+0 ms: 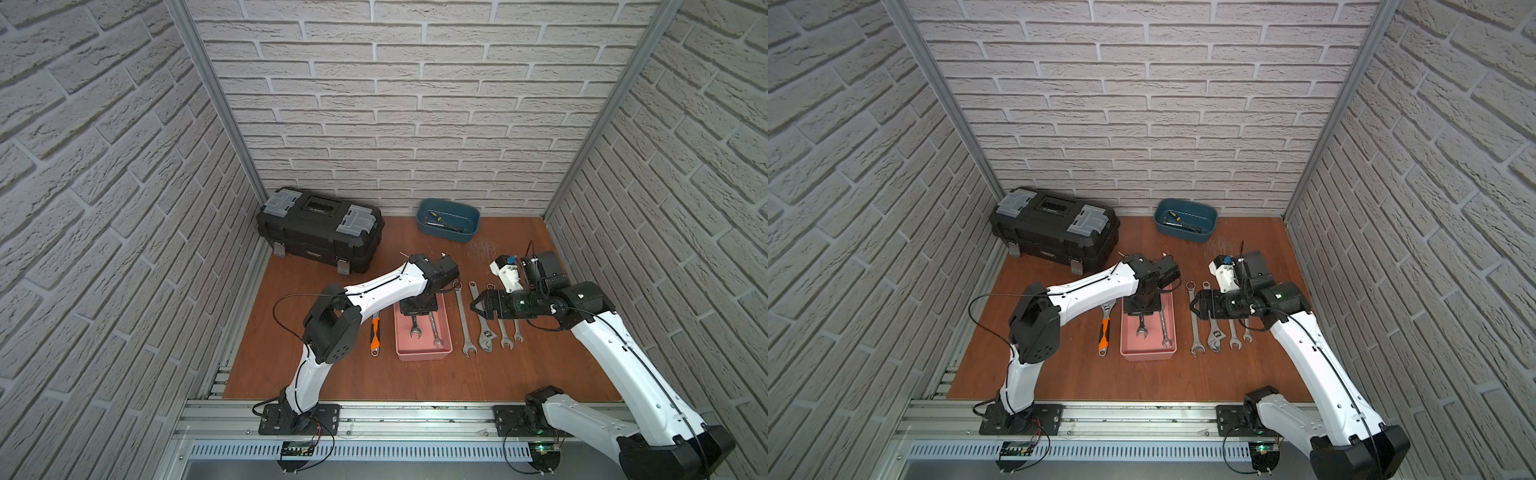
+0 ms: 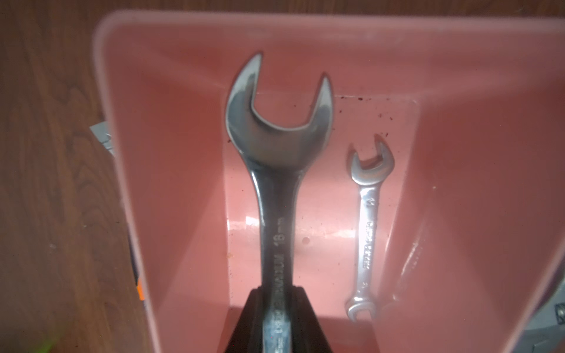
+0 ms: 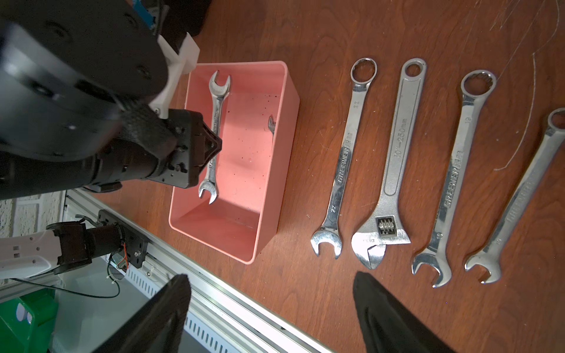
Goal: Take out the wrench from the storage box
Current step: Place the wrench at the center of the board.
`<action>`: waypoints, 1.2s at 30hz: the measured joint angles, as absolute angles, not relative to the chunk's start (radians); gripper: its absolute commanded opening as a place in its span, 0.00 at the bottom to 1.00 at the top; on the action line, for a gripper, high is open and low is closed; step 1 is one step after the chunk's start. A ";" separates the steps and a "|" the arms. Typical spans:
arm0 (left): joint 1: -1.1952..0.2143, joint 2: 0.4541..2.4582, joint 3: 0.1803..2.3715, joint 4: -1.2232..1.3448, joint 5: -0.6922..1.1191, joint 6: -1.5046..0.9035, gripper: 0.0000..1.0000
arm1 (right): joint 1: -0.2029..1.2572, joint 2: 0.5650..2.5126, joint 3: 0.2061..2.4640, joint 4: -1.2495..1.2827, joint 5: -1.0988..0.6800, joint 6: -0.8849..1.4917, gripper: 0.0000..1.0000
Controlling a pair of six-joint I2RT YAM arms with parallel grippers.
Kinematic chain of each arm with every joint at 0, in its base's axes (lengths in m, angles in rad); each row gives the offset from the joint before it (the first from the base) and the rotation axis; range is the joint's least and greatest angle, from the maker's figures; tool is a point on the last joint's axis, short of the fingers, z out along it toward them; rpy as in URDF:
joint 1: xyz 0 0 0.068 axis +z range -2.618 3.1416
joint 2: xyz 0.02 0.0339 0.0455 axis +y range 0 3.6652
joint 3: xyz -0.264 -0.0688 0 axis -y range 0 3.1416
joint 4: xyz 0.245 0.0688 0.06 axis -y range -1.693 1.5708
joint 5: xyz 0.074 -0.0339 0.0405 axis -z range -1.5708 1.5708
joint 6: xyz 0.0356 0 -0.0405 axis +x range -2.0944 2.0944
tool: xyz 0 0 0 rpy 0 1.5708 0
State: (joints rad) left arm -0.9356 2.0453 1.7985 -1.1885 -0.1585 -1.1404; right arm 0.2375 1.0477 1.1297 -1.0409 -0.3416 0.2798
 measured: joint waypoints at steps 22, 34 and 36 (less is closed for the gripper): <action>-0.694 1.684 1.445 -1.198 -0.144 -0.938 0.02 | 0.237 1.113 1.129 -1.019 -0.356 0.276 0.88; -0.580 1.636 1.085 -0.929 -0.102 -0.759 0.01 | 0.237 1.157 1.129 -1.021 -0.363 0.273 0.88; -0.556 1.637 1.052 -0.888 -0.089 -0.736 0.01 | 0.237 1.164 1.129 -1.021 -0.363 0.273 0.88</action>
State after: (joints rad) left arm -0.5556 1.6375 1.0523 -0.8875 -0.0887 -0.7364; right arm 0.2371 1.1641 1.1294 -1.0214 -0.3630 0.2726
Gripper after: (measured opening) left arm 0.171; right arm 0.877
